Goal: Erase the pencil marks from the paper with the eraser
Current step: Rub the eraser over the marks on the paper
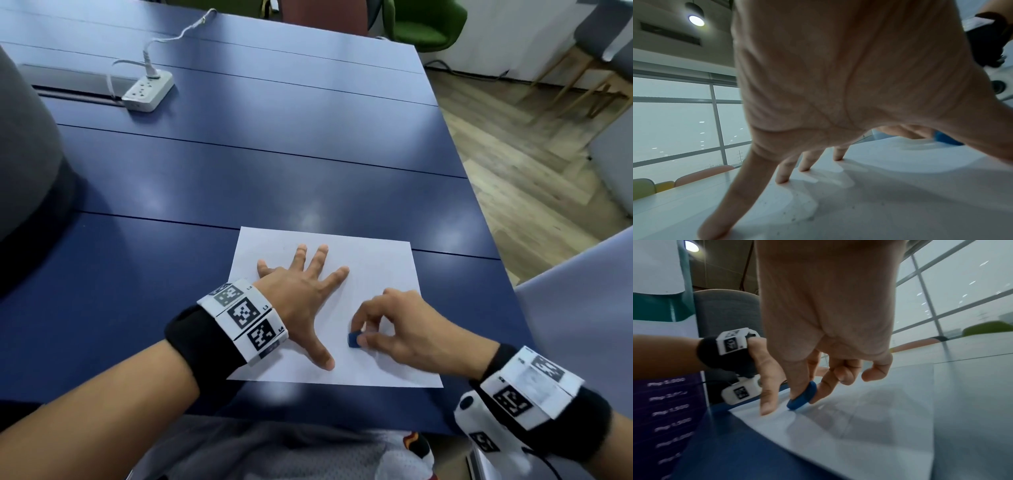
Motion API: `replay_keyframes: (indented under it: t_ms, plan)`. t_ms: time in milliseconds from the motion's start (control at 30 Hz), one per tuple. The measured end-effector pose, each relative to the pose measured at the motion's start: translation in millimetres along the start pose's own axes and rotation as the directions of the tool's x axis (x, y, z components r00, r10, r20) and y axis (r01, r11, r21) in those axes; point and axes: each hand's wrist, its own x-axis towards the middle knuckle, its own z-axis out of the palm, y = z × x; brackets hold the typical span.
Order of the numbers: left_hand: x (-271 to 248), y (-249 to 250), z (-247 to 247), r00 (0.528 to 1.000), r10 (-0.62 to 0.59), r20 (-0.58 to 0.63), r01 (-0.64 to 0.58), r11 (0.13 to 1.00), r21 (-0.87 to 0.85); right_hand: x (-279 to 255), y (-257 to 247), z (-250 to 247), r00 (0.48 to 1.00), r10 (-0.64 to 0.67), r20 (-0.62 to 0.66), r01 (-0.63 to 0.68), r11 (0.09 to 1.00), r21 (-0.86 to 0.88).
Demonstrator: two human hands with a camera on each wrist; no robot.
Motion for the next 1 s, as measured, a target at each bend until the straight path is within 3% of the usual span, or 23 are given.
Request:
replay_keyframes:
  t_ms: [67,233,367,433,500,633,733,867,1000]
  plan:
    - [-0.4,0.8,-0.6,1.000,0.001,0.003,-0.001,1.000,-0.006,-4.4,-0.7,0.5,0.997,-0.035,0.073,0.037,0.999,-0.020]
    - [0.3,0.4,-0.1,1.000,0.005,-0.007,-0.005,1.000,-0.010,-0.4,16.0,-8.1,0.998,0.003,-0.059,-0.004,1.000,-0.012]
    - [-1.0,1.8,-0.6,1.000,-0.001,-0.002,0.001,1.000,0.006,-8.9,9.8,-9.4,0.988,-0.031,0.151,0.035,0.999,-0.021]
    - [0.0,2.1,-0.7,1.000,-0.001,0.002,0.001,1.000,0.013,7.9,15.4,-19.9,0.994,0.005,0.105,0.000,0.999,-0.047]
    - [0.3,2.2,-0.4,1.000,-0.001,-0.003,0.001,1.000,0.014,34.4,26.1,-30.3,0.999,0.031,-0.019,-0.031,0.999,-0.035]
    - [-0.1,1.5,0.7,1.000,-0.001,0.000,0.001,1.000,0.011,71.4,44.2,-44.1,0.972,0.163,-0.169,-0.144,0.982,0.119]
    - [0.0,1.9,0.3,1.000,0.003,-0.002,-0.003,1.000,0.007,61.8,42.7,-42.1,0.977,0.157,-0.147,-0.121,0.966,0.229]
    - [-0.4,2.3,-0.1,1.000,0.002,-0.008,-0.002,1.000,0.008,54.1,36.2,-39.2,0.996,0.086,0.021,-0.088,0.981,0.175]
    - [0.2,1.7,-1.4,1.000,0.005,0.003,-0.005,1.000,0.005,77.1,45.6,-48.7,0.972,0.168,-0.162,-0.128,0.965,0.228]
